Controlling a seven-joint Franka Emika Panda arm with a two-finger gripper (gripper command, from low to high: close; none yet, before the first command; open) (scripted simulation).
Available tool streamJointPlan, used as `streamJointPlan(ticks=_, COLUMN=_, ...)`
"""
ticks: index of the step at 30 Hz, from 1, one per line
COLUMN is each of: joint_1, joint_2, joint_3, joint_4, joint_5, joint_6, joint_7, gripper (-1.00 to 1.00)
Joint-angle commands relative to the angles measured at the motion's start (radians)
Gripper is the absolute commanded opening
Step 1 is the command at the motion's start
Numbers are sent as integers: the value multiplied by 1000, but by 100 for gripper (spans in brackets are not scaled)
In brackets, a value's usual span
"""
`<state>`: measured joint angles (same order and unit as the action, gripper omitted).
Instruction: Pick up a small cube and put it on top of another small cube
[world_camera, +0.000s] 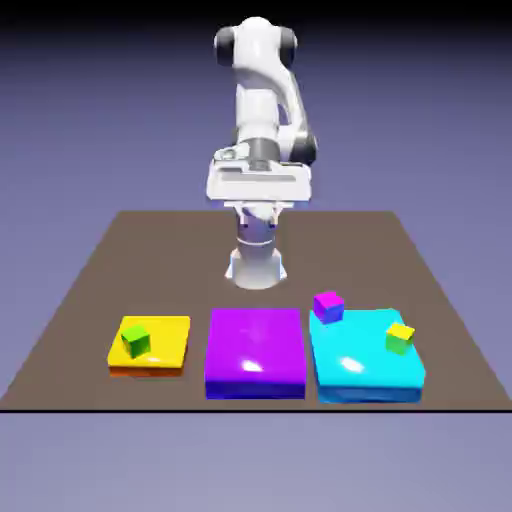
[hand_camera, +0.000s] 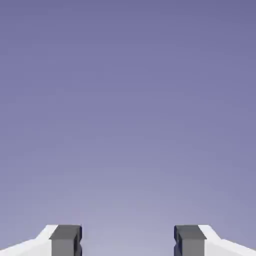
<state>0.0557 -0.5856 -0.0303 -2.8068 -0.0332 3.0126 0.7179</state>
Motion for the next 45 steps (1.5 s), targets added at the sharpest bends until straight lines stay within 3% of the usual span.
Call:
streamJointPlan(ticks=1, joint_1=36, joint_2=-13, joint_3=-25, joint_4=3, joint_5=-28, joint_6=-20, joint_7=-19, gripper=0)
streamJointPlan(ticks=45, joint_1=1631, joint_2=-583, joint_3=-1132, joint_4=119, joint_5=-1237, joint_6=-911, joint_7=-861, gripper=0)
